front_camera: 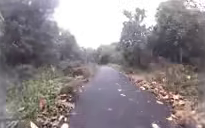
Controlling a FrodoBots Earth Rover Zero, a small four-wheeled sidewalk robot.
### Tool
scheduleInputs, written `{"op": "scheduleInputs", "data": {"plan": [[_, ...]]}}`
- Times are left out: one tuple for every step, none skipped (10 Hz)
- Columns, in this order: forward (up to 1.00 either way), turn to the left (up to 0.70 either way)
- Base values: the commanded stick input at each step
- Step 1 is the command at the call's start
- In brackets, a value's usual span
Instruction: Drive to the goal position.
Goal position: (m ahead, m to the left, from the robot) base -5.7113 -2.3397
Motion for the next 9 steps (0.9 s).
{"op": "scheduleInputs", "data": {"plan": [[1.00,0.00],[1.00,0.00],[1.00,0.00],[1.00,0.00],[1.00,0.00],[1.00,0.00],[1.00,0.00],[1.00,0.00],[1.00,0.00]]}}
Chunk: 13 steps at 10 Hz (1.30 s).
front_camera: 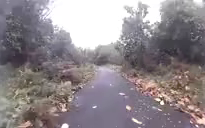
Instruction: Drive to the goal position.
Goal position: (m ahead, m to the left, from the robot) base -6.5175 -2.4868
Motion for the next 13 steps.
{"op": "scheduleInputs", "data": {"plan": [[1.00,0.26],[1.00,0.19],[1.00,0.12],[1.00,0.07],[1.00,0.02],[1.00,0.03],[1.00,0.04],[1.00,0.04],[1.00,0.04],[1.00,0.03],[1.00,0.01],[1.00,0.00],[1.00,0.00]]}}
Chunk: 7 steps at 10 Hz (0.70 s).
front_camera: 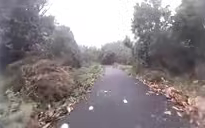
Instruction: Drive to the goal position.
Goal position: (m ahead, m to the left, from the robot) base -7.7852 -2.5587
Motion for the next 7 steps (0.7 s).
{"op": "scheduleInputs", "data": {"plan": [[1.00,0.00],[1.00,-0.01],[1.00,-0.02],[1.00,-0.07],[1.00,-0.24],[1.00,-0.40],[1.00,-0.40]]}}
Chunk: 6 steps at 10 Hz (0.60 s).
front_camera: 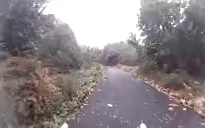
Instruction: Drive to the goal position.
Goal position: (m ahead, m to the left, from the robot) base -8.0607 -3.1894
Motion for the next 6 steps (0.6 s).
{"op": "scheduleInputs", "data": {"plan": [[1.00,-0.40],[1.00,-0.11],[1.00,-0.04],[1.00,0.00],[1.00,0.00],[1.00,-0.08]]}}
